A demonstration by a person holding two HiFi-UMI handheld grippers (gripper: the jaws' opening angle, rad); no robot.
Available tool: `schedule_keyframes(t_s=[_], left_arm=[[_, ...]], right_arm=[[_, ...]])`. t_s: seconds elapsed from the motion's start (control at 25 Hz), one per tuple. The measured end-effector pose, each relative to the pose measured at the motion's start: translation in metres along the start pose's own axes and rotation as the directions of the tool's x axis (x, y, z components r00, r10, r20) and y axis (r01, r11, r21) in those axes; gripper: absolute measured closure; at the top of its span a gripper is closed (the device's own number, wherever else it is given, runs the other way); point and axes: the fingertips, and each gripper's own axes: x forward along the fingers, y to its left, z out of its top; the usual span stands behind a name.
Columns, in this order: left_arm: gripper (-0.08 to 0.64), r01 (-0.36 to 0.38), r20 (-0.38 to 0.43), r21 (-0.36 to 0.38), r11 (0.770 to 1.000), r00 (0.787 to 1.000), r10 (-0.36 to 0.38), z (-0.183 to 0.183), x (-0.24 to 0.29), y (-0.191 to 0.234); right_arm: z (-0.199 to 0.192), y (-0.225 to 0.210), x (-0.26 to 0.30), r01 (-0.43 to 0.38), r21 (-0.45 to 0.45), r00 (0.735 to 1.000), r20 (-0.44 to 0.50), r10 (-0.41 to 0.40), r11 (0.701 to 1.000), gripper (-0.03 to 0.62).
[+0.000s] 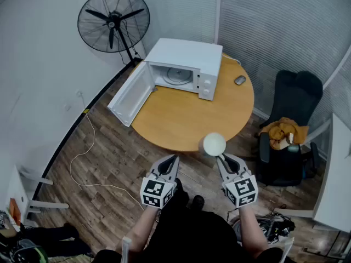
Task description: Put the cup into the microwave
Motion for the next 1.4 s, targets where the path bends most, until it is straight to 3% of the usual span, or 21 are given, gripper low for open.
schedule_keyframes(t_s=[0.44,0.6,0.88,1.4], left_arm=[[0.561,-0.029,-0.012,-0.003,1.0,0.999,0.029,-0.007,-0.018,-0.001],[0.561,-0.053,-0.032,0.036,0.998,0.998,0.054,-0.013,-0.028,-0.006],[0.561,-0.07,-0.046,0.0,0.998,0.997,0.07,-0.026,-0.042,-0.011],[0.561,-0.057,-0.047,-0.038,0.998,0.997,0.055,-0.027,-0.03,0.038]], right_arm=[[0.001,0.01,-0.008,-0.014,0.002,1.0,0.01,0.014,1.0,0.535],[-0.002,0.014,-0.01,-0.01,0.011,1.0,0.008,0.01,1.0,0.534],[-0.011,0.024,-0.01,-0.044,0.024,0.999,-0.003,0.044,0.999,0.534],[0.0,0.032,0.037,-0.04,0.027,0.999,-0.03,0.041,0.999,0.535]])
